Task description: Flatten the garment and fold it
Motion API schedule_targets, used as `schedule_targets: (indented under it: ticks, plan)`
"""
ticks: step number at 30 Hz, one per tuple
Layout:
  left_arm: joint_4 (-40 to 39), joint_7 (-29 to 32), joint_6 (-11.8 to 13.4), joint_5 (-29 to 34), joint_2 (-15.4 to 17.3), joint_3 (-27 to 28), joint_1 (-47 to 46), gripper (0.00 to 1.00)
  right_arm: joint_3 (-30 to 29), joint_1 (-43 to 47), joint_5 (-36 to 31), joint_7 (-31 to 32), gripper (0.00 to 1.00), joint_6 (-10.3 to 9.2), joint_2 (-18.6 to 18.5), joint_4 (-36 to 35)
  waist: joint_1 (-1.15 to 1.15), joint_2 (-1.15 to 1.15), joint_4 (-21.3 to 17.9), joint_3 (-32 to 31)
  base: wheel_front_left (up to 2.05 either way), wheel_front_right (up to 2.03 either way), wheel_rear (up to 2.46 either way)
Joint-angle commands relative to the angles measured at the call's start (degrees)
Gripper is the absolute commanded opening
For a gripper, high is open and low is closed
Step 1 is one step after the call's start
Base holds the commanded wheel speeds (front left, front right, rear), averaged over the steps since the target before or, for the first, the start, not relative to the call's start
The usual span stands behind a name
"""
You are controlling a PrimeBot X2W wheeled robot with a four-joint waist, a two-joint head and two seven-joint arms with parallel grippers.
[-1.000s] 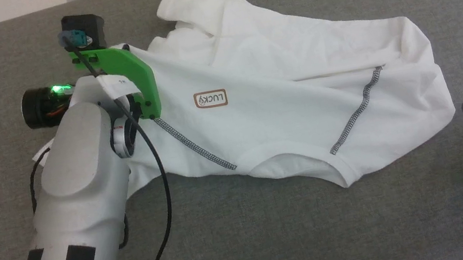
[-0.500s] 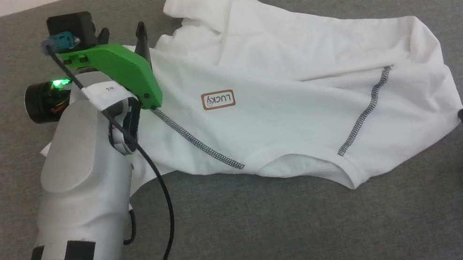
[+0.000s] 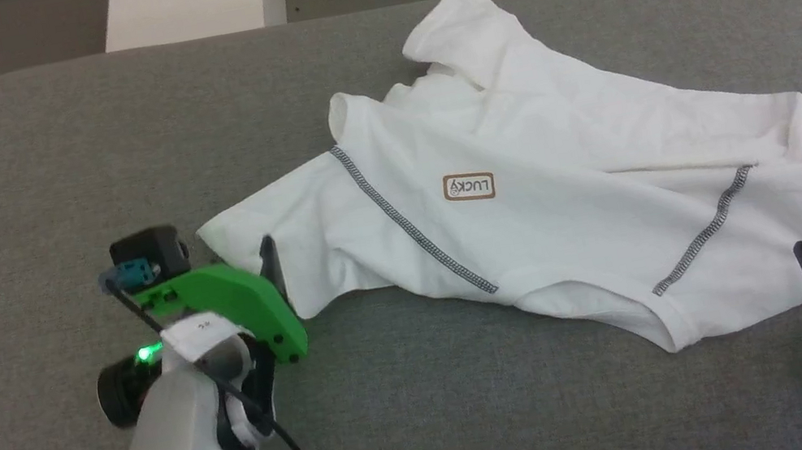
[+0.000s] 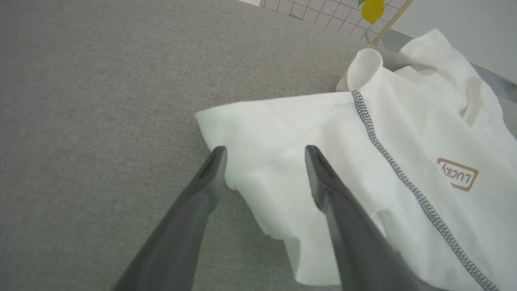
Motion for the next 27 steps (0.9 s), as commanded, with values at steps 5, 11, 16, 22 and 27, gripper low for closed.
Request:
schedule_targets:
  ticks: [5, 11, 16, 22, 27]
  plan:
    - [-7.89, 8.21, 3.19, -2.32, 1.09, -0.43, 7.63, 1.0, 0.38, 0.81, -0.61, 0.57, 1.0, -0.09, 0.27, -0.29, 0.0, 0.52, 2.21, -3.18, 0.0, 0.0, 0.0]
    - [-12.98, 10.83, 3.61, -4.14, 0.23, -1.11, 10.07, 1.0, 0.18, 1.84, -0.81, 0.68, 1.0, -0.09, 0.37, -0.28, 0.0, 0.52, 1.28, -3.35, 0.0, 0.0, 0.0]
    - [-11.48, 12.37, 3.89, -4.11, 0.22, -2.01, 9.65, 1.0, -0.11, 2.0, -0.72, 0.73, 1.0, -0.09, 0.41, -0.56, 0.0, 0.52, 0.12, -2.51, 0.0, 0.0, 0.0]
    - [-5.33, 10.38, 3.76, -4.15, -0.33, -1.68, 6.26, 1.0, -0.09, 1.09, -0.11, 0.45, 1.0, -0.09, 0.42, -0.64, 0.0, 0.52, -1.54, -0.38, 0.0, 0.0, 0.0]
    - [-2.68, 8.24, 2.74, -4.72, -0.54, -1.14, 4.43, 0.0, 0.21, 0.62, 0.13, 0.18, 1.0, -0.09, 0.43, -0.34, 0.0, 0.52, -1.99, 0.73, 0.0, 0.0, 0.0]
